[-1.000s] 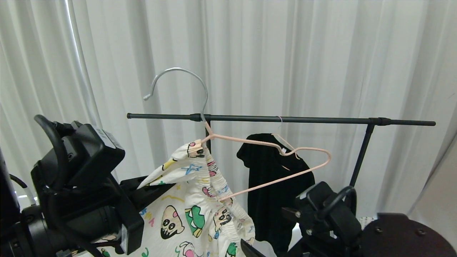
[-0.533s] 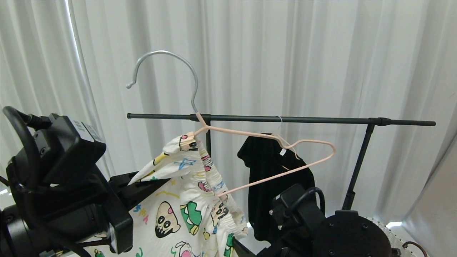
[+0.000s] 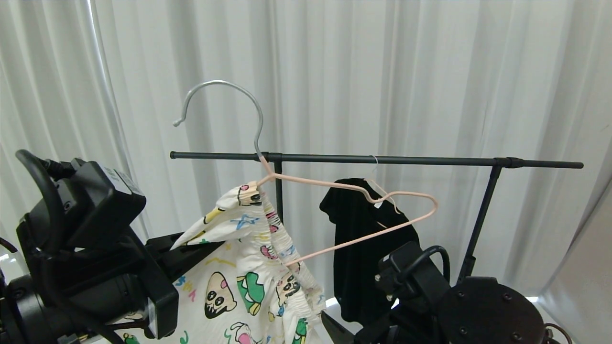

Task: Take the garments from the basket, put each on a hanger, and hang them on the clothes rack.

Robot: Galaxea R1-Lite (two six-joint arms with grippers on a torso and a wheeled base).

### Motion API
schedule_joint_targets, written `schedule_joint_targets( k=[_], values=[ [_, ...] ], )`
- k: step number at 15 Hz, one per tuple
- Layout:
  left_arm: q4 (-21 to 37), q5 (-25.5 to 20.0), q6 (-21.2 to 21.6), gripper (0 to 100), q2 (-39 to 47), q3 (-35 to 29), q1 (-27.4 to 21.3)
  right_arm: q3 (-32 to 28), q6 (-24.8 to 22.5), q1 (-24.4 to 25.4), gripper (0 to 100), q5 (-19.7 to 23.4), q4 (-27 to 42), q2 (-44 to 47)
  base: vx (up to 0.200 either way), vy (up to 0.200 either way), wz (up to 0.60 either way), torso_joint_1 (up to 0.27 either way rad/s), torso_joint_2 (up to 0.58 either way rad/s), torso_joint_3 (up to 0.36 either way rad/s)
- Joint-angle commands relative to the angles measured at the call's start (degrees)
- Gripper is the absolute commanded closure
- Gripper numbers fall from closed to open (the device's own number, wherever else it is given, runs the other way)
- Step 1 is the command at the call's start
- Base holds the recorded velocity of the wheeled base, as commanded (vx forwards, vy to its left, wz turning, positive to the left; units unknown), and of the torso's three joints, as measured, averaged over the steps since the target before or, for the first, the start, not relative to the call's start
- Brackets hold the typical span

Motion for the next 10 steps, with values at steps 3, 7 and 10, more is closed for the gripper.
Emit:
schedule_joint_targets(
  k=[3, 7, 10],
  values=[
    [0.0, -0.1, -0.1, 100, -0.3, 0.2, -0.2, -0.3, -0.3, -1.5, 0, 0.1, -0.1, -0.1, 0.0, 0.0, 0.0, 0.0, 0.0, 0.0],
    [0.0, -0.2, -0.2, 100, -0.4, -0.6, -3.7, -1.1, -0.5, -0.6, 0, 0.1, -0.2, 2.4, 0.0, 0.0, 0.0, 0.0, 0.0, 0.0],
    [0.0, -0.2, -1.0, 100, -1.6, -0.7, -4.3, -0.7, -0.5, -0.5, 0, 0.1, -0.2, 2.8, 0.0, 0.0, 0.0, 0.0, 0.0, 0.0]
  ],
)
